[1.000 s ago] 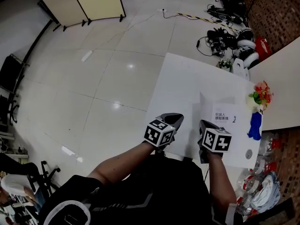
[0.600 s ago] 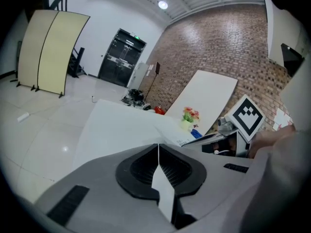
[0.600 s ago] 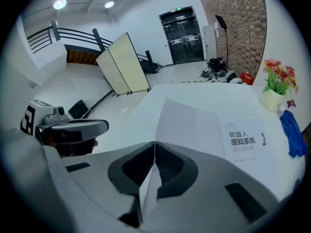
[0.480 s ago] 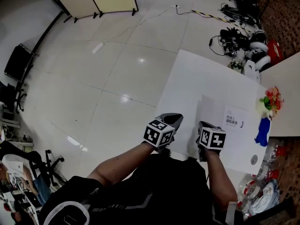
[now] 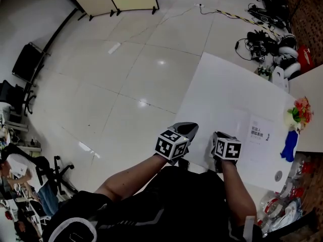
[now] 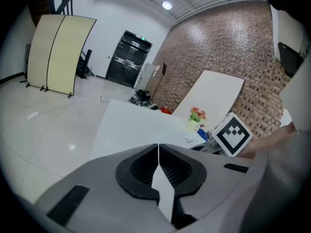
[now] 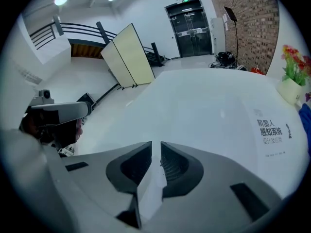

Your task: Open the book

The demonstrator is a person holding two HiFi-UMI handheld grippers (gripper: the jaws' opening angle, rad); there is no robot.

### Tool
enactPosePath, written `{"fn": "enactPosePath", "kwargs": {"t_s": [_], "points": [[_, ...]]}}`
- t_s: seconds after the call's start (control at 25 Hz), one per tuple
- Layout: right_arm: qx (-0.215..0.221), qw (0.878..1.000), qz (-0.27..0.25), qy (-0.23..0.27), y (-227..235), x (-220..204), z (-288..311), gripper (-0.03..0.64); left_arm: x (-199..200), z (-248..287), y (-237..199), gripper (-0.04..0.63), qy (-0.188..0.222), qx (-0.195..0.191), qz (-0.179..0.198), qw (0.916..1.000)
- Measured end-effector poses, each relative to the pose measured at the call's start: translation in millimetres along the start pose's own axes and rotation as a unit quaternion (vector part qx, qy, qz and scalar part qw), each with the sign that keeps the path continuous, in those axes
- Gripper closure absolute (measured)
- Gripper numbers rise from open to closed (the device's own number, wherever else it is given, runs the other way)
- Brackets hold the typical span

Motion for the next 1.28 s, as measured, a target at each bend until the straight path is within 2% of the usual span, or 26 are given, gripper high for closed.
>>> {"fn": "enactPosePath", "kwargs": {"t_s": [0.24, 0.36, 0.52, 0.72, 0.84, 1.04, 1.28], "points": [[0.012, 0.998, 0.033, 0.053, 14, 11, -30, 0.597, 5, 11, 13, 0.586, 0.010, -0.018, 0.001, 0.9998], [0.007, 0.994, 0.050, 0.099, 25, 23, -57, 0.597, 11, 21, 26, 0.586, 0.016, -0.033, 0.003, 0.9993], [0.010, 0.982, 0.060, 0.179, 49, 45, -98, 0.597, 20, 43, 48, 0.586, 0.034, -0.055, 0.000, 0.9979], [-0.007, 0.961, 0.021, 0.277, 89, 69, -166, 0.597, 40, 62, 78, 0.586, 0.065, -0.081, 0.013, 0.9945], [-0.023, 0.952, 0.006, 0.305, 113, 75, -202, 0.597, 55, 69, 98, 0.586, 0.087, -0.089, 0.015, 0.9921], [-0.035, 0.937, 0.009, 0.347, 140, 79, -243, 0.597, 73, 77, 134, 0.586, 0.118, -0.114, 0.031, 0.9859], [-0.005, 0.934, 0.018, 0.357, 157, 77, -261, 0.597, 80, 88, 158, 0.586, 0.136, -0.125, 0.040, 0.9819]]}}
Point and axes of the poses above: the fingertips, and each gripper's own axes: z forward along the fingers, y to its right, x out of its top, the point moved 10 cm from there along -z, backward along the fingers, and after that the axes turned 15 degrees about y, right-handed, at the moved point
